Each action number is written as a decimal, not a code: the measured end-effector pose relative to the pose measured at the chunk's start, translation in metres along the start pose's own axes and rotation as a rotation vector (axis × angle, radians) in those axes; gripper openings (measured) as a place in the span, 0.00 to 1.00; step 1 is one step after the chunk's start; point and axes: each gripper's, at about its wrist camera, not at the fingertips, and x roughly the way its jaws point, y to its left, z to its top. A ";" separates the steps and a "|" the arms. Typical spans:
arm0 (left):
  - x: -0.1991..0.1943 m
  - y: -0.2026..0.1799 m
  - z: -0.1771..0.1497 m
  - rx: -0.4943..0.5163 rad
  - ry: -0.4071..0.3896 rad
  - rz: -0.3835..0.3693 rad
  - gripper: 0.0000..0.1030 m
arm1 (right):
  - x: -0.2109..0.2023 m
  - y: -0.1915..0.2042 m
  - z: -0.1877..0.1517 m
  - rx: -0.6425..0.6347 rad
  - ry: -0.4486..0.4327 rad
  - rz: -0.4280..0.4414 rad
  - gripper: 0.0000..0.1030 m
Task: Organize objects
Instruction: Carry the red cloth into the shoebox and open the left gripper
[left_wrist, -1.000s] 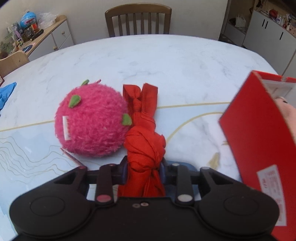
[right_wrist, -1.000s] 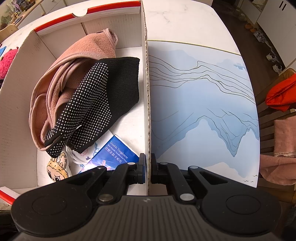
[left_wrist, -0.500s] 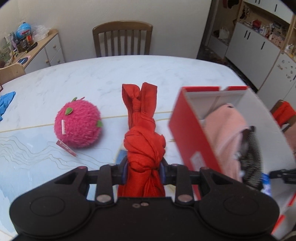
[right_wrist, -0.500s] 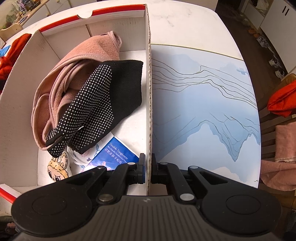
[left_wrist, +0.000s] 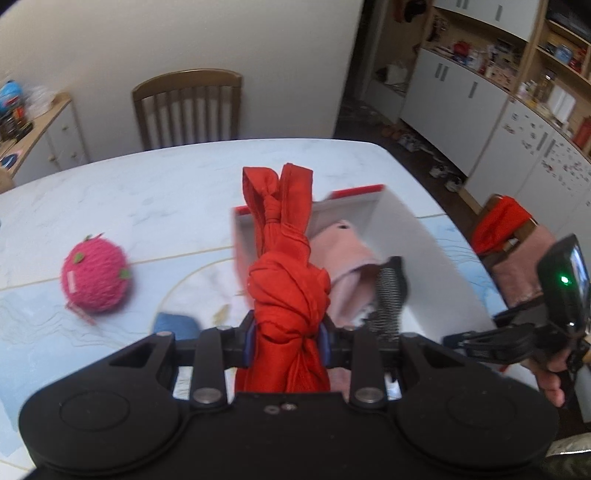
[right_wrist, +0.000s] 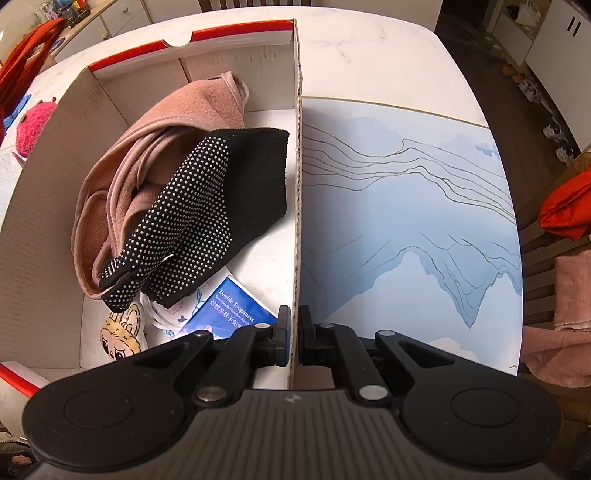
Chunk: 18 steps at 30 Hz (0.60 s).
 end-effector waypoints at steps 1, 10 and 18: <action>0.002 -0.007 0.001 0.011 0.004 -0.007 0.28 | -0.001 0.000 0.000 0.001 -0.002 0.002 0.03; 0.028 -0.059 0.000 0.102 0.047 -0.046 0.28 | -0.005 -0.003 0.000 0.009 -0.015 0.017 0.03; 0.052 -0.087 -0.002 0.150 0.089 -0.062 0.28 | -0.005 -0.003 -0.001 -0.003 -0.018 0.022 0.04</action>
